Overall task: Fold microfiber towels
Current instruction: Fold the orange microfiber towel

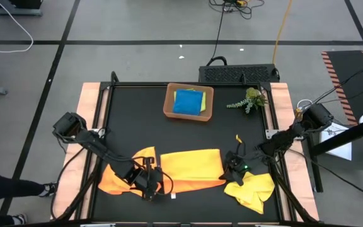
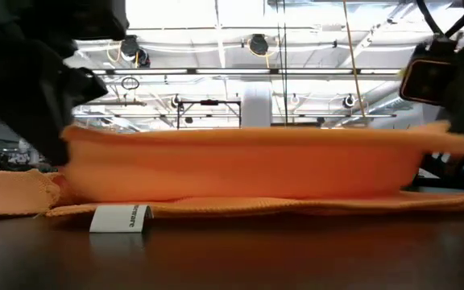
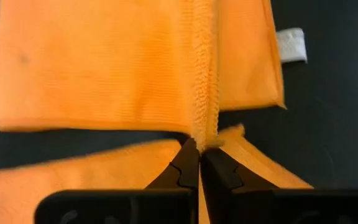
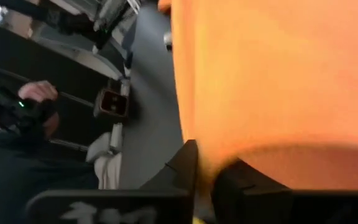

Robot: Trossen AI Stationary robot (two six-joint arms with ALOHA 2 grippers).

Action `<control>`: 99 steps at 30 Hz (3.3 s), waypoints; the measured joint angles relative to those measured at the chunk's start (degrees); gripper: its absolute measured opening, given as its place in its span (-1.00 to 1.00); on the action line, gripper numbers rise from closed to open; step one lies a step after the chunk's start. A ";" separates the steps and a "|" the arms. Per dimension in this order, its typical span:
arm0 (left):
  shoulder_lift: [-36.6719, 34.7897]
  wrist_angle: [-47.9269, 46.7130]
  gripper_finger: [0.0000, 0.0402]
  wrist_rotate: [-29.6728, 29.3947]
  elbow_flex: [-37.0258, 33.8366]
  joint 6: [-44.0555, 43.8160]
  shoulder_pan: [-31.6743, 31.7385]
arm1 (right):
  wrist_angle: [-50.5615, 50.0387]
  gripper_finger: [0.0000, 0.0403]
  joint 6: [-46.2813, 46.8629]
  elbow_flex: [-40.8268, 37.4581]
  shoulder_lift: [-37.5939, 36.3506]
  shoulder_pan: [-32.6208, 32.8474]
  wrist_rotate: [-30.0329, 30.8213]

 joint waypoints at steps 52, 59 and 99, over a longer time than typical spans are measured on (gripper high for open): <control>-0.04 27.15 -0.38 0.97 0.76 15.52 9.60 | -18.49 -0.31 -22.18 -5.35 -17.07 -20.14 4.11; -0.03 34.99 -0.38 1.09 0.76 20.07 11.85 | -19.93 -0.31 -23.47 -5.35 -17.04 -23.67 -2.89; 7.29 47.85 -0.38 2.87 0.72 20.18 17.49 | 5.18 -0.94 -29.44 -4.74 4.14 -24.79 -2.25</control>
